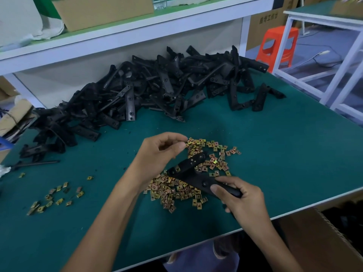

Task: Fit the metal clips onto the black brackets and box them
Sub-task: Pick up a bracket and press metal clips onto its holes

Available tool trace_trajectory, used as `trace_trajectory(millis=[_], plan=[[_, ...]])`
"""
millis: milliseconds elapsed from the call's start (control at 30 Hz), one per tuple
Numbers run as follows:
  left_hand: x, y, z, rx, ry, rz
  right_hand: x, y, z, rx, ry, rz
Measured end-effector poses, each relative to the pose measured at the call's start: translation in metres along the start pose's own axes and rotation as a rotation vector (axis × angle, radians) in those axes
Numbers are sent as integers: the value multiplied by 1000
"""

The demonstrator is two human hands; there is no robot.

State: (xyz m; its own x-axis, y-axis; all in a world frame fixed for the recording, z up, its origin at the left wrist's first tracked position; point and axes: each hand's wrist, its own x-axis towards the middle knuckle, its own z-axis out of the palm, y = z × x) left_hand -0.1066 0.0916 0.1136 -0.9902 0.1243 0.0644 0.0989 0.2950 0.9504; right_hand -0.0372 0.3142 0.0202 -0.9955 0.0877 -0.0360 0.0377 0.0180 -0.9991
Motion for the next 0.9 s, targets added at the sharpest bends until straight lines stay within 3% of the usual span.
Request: trace_trajectory(millis=[267,900], plan=[[-5,0,14,-20,55,-60,0,0,0,12,4,10],[-12,-5,16,-53,-5,-159,3,2,-3,24,-26,15]])
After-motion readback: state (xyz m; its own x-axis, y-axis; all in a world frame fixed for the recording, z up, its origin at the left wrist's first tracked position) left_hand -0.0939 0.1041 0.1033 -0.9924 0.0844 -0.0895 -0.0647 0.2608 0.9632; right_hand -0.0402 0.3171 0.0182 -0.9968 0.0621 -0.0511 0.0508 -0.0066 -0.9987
